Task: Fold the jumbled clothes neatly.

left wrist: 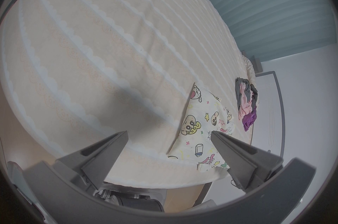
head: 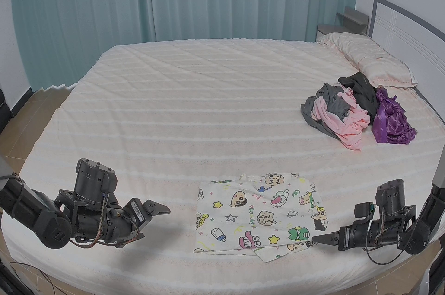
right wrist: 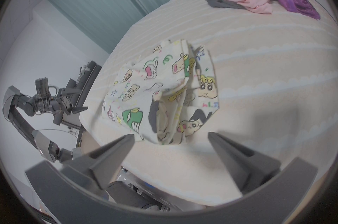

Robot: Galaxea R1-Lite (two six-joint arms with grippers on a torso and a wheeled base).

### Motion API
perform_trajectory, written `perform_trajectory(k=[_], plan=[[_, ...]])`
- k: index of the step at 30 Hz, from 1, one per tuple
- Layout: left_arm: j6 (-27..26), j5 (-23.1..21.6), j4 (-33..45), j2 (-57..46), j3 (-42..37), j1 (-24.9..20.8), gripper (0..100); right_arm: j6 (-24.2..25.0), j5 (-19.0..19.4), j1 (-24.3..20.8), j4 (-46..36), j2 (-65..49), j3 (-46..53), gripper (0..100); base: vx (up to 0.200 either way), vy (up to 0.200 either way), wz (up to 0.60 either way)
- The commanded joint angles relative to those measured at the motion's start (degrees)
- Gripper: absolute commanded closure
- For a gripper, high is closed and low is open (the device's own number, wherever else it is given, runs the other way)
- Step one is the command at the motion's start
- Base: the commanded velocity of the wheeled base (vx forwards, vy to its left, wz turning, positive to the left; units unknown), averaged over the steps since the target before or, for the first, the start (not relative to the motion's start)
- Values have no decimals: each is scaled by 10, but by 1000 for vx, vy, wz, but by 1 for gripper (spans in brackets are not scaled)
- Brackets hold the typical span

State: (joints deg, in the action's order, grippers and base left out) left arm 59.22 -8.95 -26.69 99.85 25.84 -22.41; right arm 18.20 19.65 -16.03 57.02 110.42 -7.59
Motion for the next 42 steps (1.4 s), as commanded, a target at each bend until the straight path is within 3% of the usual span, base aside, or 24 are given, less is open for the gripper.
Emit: perform_trajectory(k=[1, 6, 15, 28, 42], plan=[[0, 0, 0, 1, 0, 0, 0, 1, 4, 28, 1, -28, -1, 0, 0, 0, 0], [0, 0, 0, 1, 0, 0, 0, 16, 6, 50, -2, -21, -64, 0, 0, 0, 0], [0, 0, 0, 2, 0, 0, 0, 121, -1, 29, -10, 66, -204, 0, 0, 0, 0], [0, 0, 0, 6, 0, -1, 0, 124, -30, -14, -11, 126, -281, 0, 0, 0, 0], [-1, 0, 0, 6, 0, -1, 0, 122, -52, -11, -12, 132, -292, 0, 0, 0, 0]])
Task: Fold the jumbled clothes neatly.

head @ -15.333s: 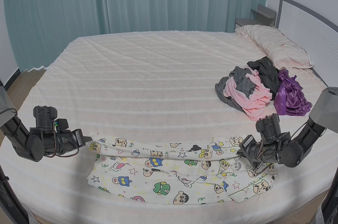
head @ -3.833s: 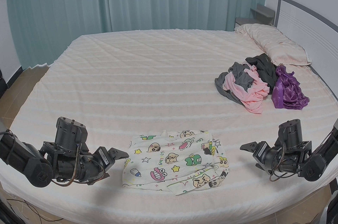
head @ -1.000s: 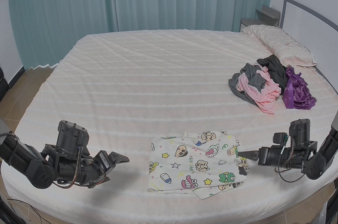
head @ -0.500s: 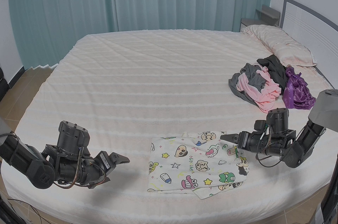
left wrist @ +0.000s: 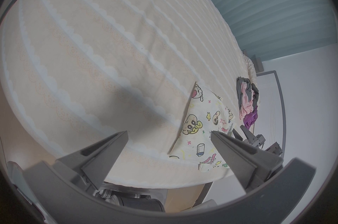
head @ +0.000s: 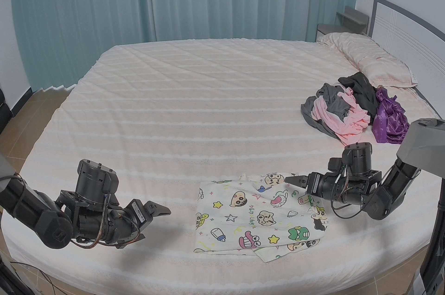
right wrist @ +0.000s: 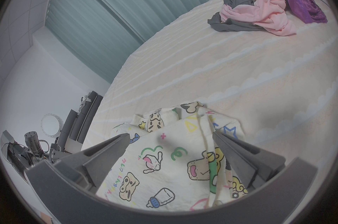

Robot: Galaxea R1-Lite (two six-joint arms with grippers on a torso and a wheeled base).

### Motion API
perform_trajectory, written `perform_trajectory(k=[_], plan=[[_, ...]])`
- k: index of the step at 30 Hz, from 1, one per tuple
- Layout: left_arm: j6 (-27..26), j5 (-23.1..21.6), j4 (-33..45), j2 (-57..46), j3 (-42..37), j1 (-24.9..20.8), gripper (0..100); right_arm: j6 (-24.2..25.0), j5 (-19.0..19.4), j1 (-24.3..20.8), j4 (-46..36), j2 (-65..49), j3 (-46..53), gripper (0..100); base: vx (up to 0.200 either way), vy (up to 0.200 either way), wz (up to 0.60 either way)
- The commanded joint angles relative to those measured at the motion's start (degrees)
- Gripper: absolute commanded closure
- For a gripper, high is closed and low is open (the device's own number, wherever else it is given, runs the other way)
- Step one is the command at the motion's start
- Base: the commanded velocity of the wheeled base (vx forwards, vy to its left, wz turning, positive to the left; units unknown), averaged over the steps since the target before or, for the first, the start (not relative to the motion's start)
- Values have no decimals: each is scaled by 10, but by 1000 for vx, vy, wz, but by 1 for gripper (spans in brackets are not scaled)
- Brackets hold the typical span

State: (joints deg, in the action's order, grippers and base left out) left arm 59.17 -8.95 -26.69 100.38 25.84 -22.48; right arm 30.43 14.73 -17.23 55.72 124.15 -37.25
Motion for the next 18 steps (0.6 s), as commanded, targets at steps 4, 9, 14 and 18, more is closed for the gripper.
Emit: perform_trajectory(k=[4, 9, 14, 18], plan=[[0, 0, 0, 0, 0, 0, 0, -1, -6, 1, 0, -29, 11, 0, 0, 0, 0], [1, 0, 0, 0, 0, 0, 0, -1, -6, -4, -13, -54, 5, 0, 0, 0, 0], [0, 0, 0, 0, 0, 0, 0, -1, -5, -12, -24, -39, -1, 0, 0, 0, 0], [0, 0, 0, 0, 0, 0, 0, -1, -5, -12, -19, -13, -5, 0, 0, 0, 0]])
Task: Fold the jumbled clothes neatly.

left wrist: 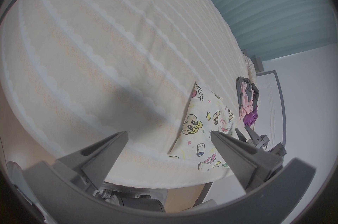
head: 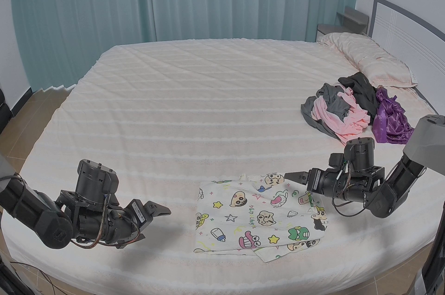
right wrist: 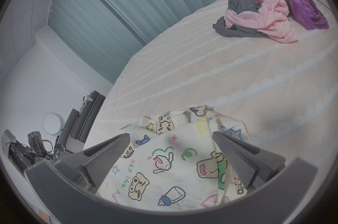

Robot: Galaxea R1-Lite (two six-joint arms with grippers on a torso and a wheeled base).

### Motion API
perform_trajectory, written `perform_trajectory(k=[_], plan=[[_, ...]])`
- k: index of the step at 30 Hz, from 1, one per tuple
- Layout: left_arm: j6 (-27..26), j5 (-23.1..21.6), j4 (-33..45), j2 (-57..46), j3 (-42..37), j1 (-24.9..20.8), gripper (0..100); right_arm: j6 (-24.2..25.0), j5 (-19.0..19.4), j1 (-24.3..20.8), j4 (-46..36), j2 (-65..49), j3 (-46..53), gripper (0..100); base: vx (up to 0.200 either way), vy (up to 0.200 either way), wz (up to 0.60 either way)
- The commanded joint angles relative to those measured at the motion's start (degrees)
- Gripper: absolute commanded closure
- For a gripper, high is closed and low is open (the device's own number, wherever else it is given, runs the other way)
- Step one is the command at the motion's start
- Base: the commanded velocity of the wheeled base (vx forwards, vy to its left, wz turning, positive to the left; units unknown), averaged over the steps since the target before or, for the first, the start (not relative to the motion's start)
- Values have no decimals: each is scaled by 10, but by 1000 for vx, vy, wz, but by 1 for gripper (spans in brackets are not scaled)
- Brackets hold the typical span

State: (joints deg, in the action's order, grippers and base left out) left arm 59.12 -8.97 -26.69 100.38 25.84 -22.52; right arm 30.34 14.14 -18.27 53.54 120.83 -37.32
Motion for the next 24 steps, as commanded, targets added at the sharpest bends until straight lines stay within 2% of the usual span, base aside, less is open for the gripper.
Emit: perform_trajectory(k=[1, 23, 24], plan=[[0, 0, 0, 1, 0, 0, 0, 0, 1, -2, 2, 24, -7, 0, 0, 0, 0], [0, 0, 0, 0, 0, 0, 0, -1, 0, 3, 2, 63, -34, 0, 0, 0, 0], [0, 0, 0, 0, 0, 0, 0, -1, 0, 3, 2, 63, -36, 100, 0, 0, 0]])
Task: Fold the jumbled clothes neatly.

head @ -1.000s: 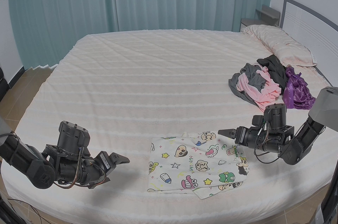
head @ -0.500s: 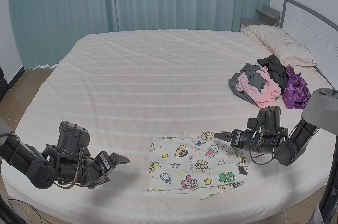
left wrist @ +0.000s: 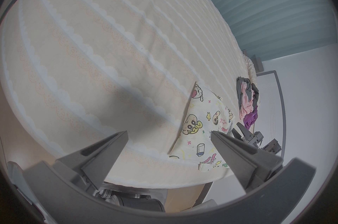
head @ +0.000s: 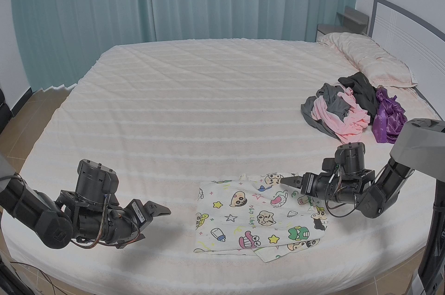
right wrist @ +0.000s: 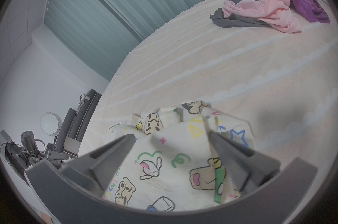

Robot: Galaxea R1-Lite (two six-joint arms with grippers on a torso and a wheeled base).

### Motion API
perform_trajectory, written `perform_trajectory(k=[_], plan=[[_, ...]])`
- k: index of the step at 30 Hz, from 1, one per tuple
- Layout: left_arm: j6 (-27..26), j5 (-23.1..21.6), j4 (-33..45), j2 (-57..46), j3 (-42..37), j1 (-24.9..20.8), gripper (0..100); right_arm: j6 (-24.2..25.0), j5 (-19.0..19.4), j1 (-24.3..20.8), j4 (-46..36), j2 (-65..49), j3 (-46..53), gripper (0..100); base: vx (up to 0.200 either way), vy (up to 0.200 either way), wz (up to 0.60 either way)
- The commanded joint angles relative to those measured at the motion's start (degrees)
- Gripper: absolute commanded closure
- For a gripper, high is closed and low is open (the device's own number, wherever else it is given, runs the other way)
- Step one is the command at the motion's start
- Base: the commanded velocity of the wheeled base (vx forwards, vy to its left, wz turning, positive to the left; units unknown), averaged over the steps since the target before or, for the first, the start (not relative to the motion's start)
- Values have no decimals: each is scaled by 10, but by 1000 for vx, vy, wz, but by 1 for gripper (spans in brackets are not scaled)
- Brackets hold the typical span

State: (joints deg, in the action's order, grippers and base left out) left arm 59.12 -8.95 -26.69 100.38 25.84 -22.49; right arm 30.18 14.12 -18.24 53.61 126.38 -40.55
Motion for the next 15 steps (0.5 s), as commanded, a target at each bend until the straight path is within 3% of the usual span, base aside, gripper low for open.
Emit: perform_trajectory(k=[1, 15], plan=[[0, 0, 0, 0, 0, 0, 0, 1, -1, 6, 1, 7, -4, 100, 0, 0, 0], [0, 0, 0, 1, 0, -1, 0, 8, 1, 35, 4, 7, -7, 100, 0, 0, 0]])
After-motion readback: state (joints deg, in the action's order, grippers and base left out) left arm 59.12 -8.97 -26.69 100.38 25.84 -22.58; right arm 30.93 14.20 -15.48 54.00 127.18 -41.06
